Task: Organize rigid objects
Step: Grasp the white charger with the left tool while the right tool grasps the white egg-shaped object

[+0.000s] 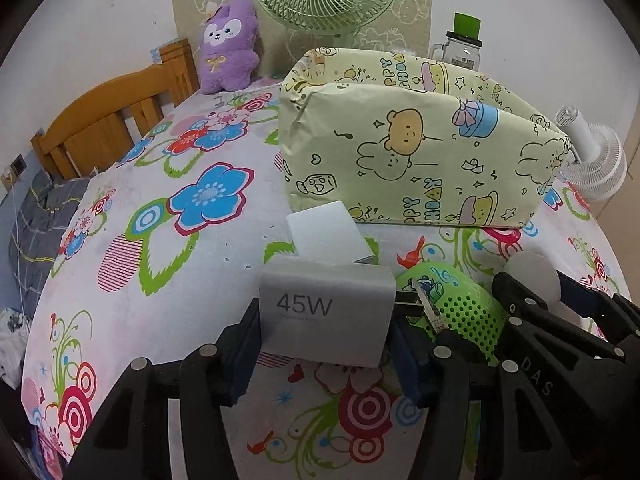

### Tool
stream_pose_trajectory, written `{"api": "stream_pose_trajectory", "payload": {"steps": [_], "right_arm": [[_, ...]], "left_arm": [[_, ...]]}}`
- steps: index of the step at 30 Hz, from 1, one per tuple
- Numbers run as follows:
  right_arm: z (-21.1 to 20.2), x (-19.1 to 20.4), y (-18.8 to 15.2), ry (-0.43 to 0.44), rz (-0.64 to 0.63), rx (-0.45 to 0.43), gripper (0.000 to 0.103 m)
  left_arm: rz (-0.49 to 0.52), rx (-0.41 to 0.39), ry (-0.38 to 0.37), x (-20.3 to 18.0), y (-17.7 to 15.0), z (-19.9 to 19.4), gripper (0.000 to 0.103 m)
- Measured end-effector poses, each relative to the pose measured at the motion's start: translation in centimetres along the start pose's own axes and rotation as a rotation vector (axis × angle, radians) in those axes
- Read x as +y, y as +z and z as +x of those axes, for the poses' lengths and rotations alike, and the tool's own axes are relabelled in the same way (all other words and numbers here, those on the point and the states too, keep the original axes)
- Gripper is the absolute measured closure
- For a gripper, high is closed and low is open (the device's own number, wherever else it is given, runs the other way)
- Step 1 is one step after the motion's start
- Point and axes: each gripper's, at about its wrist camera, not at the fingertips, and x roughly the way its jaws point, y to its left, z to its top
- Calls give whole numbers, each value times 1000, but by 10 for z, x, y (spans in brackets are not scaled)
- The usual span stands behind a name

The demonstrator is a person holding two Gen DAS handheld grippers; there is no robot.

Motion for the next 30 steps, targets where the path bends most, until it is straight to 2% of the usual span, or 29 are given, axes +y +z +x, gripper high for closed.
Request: {"api": "stream_pose_trajectory", "payload": {"steps": [12,30], "right_arm": [[-29,7,-2,28,-18,-63,45],[-76,6,-9,48,-12,-142,45]], "left_arm": [[-28,21,-33,7,-6,-8,43],[-3,-40,-43,0,-14,-50,44]]}}
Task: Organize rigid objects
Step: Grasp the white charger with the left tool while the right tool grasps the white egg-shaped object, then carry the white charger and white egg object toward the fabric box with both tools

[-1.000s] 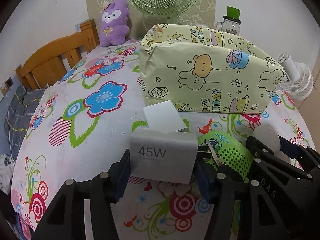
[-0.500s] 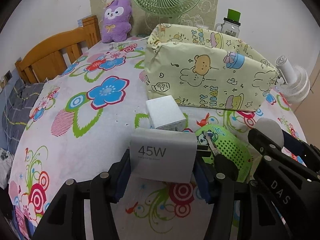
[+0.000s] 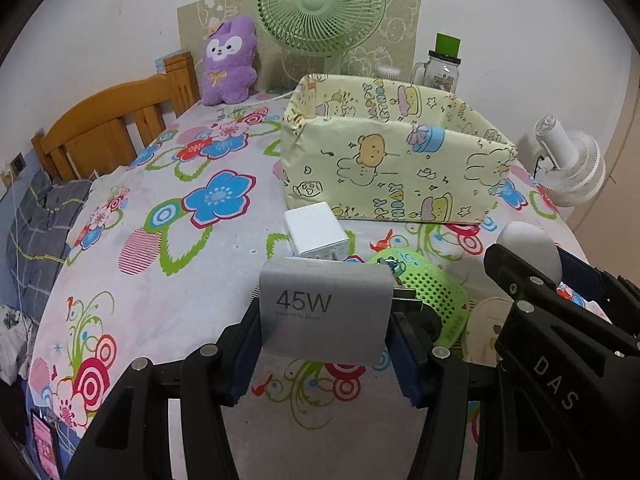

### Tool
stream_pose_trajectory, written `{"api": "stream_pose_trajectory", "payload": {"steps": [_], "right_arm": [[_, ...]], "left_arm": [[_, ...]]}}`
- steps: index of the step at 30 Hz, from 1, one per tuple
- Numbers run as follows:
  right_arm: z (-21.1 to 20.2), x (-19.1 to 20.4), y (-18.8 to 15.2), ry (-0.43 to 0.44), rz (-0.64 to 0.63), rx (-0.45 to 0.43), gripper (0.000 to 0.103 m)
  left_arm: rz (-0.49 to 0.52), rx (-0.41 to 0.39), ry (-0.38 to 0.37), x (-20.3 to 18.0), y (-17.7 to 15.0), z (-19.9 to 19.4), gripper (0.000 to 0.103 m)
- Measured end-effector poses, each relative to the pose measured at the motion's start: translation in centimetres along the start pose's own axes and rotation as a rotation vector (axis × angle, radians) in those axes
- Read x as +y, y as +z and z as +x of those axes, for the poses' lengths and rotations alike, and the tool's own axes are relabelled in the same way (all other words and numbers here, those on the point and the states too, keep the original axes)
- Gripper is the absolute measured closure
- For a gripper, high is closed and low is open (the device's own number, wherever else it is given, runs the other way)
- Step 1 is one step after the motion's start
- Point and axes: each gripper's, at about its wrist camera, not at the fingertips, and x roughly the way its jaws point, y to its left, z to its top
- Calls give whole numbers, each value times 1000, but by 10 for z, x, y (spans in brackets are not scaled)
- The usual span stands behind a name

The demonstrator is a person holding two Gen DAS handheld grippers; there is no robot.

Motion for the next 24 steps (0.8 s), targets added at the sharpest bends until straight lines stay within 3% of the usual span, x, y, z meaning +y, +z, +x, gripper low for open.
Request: {"api": "stream_pose_trajectory", "payload": {"steps": [24], "right_arm": [[-44,-1,13,15,1,-46,45]], "left_arm": [[82,-64,5,-22,14,-37,44]]}}
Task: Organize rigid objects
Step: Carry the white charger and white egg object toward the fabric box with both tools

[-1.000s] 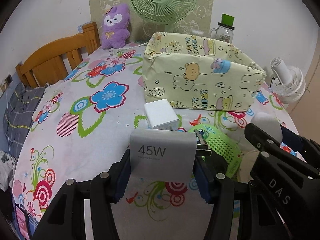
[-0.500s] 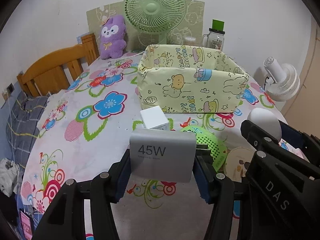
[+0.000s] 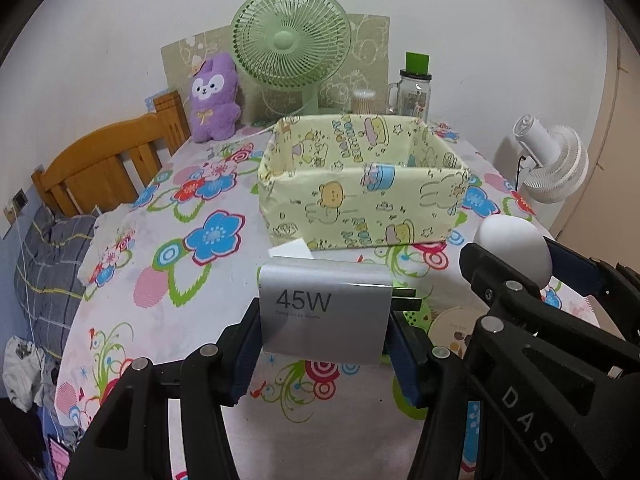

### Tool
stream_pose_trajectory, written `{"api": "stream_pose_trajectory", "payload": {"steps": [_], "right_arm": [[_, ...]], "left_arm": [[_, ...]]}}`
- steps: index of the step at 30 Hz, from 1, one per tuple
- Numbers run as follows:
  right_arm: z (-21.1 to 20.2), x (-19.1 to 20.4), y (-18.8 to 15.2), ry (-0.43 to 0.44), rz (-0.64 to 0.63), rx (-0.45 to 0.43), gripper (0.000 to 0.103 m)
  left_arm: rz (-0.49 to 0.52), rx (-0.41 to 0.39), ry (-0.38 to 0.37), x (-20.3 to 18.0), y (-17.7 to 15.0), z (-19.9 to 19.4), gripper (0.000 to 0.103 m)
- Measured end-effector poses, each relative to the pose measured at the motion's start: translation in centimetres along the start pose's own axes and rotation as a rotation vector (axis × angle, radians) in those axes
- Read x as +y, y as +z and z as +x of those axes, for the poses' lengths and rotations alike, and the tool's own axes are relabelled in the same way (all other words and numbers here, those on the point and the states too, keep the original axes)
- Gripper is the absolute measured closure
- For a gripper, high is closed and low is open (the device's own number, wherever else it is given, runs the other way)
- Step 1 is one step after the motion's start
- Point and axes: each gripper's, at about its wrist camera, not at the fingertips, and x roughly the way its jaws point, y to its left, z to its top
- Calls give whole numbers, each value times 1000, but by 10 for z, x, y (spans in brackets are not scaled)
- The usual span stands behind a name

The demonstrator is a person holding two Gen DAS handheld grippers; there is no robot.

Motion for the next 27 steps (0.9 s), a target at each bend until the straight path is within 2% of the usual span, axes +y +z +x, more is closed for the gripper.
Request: {"api": "stream_pose_trajectory", "payload": {"steps": [27], "right_arm": [[-6,-2,50,-12,-15,-52,45]], "left_arm": [[46,-33,-7,-6,54,-3,44]]}}
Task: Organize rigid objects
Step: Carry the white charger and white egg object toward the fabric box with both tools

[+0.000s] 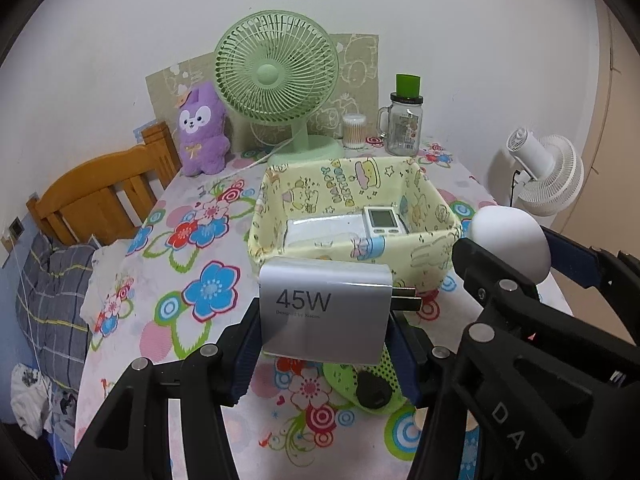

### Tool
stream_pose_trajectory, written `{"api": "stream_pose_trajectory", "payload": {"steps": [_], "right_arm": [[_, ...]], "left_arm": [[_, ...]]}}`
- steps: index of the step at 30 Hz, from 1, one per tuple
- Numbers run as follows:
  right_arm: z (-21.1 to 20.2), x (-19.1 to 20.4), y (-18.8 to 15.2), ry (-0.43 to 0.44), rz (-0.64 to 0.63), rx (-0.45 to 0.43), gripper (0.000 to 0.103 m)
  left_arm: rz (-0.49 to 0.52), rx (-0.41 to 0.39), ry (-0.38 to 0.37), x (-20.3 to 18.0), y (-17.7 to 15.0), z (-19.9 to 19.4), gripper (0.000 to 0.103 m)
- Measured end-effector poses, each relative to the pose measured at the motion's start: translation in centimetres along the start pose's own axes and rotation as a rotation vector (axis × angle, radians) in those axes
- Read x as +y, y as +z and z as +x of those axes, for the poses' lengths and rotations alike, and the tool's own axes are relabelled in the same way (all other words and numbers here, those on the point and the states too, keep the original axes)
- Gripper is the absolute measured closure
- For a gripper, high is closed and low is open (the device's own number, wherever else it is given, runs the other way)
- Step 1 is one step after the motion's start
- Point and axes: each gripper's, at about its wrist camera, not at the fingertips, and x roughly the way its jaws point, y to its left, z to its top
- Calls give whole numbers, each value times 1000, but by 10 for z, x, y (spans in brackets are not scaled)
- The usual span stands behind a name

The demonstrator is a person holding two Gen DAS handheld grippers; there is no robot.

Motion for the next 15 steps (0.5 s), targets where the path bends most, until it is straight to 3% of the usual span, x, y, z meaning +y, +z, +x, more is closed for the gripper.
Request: {"api": "stream_pose_trajectory", "payload": {"steps": [15], "right_arm": [[29,-1,36,14,6,-5,45]], "left_arm": [[4,-6,-23,5,38,26,44]]}}
